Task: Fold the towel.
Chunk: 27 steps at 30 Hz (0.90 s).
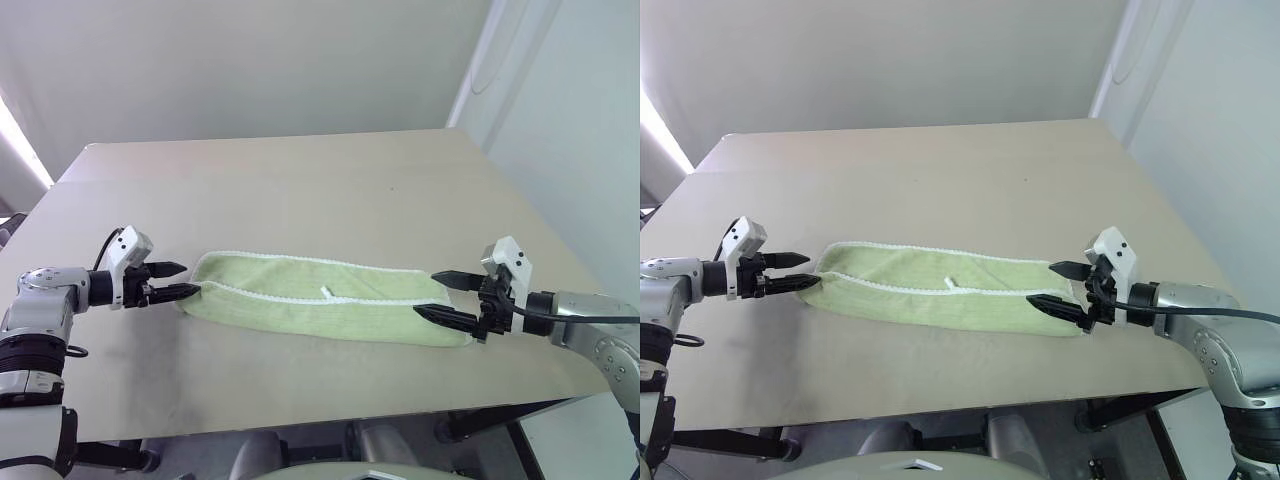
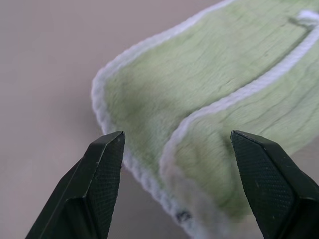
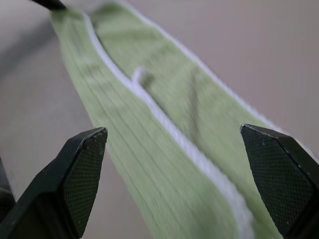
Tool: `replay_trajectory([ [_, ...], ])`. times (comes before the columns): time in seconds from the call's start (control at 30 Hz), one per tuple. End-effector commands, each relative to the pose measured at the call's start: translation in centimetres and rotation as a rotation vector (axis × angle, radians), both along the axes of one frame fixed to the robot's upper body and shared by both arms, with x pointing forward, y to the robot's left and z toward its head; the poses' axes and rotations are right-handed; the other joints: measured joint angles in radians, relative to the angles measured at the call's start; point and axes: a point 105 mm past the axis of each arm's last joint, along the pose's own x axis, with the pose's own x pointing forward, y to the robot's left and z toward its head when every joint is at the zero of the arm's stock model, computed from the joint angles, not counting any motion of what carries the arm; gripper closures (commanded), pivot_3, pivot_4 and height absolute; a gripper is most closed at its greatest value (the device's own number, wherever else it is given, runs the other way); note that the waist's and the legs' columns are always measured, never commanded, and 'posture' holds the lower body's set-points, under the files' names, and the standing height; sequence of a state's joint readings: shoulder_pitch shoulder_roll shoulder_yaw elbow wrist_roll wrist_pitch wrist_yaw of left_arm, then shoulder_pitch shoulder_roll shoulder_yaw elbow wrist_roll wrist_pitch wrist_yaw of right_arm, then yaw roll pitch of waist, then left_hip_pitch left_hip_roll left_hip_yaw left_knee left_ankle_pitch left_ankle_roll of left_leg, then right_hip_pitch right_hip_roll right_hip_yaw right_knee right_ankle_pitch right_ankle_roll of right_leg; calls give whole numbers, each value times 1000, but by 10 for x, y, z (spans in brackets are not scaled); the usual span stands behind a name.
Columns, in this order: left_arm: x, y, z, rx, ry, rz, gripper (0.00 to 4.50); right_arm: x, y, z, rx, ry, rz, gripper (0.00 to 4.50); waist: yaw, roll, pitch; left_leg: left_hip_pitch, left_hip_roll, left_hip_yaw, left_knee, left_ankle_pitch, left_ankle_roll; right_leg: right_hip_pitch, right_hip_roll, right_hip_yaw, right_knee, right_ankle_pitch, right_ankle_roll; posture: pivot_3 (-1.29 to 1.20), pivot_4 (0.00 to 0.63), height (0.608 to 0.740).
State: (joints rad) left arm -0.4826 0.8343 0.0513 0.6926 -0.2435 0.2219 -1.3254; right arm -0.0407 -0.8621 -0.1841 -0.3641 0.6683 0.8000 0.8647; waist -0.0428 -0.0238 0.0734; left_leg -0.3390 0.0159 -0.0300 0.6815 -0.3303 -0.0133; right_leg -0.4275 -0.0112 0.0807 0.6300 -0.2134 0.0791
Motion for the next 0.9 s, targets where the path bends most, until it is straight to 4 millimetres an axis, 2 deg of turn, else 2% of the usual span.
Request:
replay_trajectory([
  [0.03,10,-6,12,12,-45,-26,928,7,-7,3,-22,-22,-47,32,0,0,0,0,0,0,0,0,0,0,0,0,0,0,0,0,0,712],
  [0.2,14,-14,5,25,-21,-52,928,10,-9,-2,-25,-28,-79,32,-1,0,0,0,0,0,0,0,0,0,0,0,0,0,0,0,0,712],
  [0.47,-1,-19,-20,63,85,-115,928,10,-13,-3,-49,-39,-117,32,-1,0,0,0,0,0,0,0,0,0,0,0,0,0,0,0,0,712],
  [0.63,-6,-19,-17,56,84,-134,928,11,-16,-5,-72,-48,-137,32,0,0,-1,0,0,0,0,0,0,0,0,0,0,0,0,0,0,712],
  [0.73,-9,-17,-10,46,69,-137,1513,11,-14,-8,-70,-50,-137,0,-2,0,-1,0,0,0,0,0,0,1,0,1,0,0,0,0,0,712],
  [0.8,-9,-16,-9,41,63,-131,2144,11,-14,-9,-68,-50,-138,0,-1,0,-1,0,0,0,0,0,0,1,0,0,0,0,0,0,0,712],
  [0.9,-3,-15,2,-3,29,-91,2144,12,-13,-10,-67,-50,-138,0,-1,0,-1,0,0,0,0,0,0,1,0,0,1,0,0,0,0,712],
])
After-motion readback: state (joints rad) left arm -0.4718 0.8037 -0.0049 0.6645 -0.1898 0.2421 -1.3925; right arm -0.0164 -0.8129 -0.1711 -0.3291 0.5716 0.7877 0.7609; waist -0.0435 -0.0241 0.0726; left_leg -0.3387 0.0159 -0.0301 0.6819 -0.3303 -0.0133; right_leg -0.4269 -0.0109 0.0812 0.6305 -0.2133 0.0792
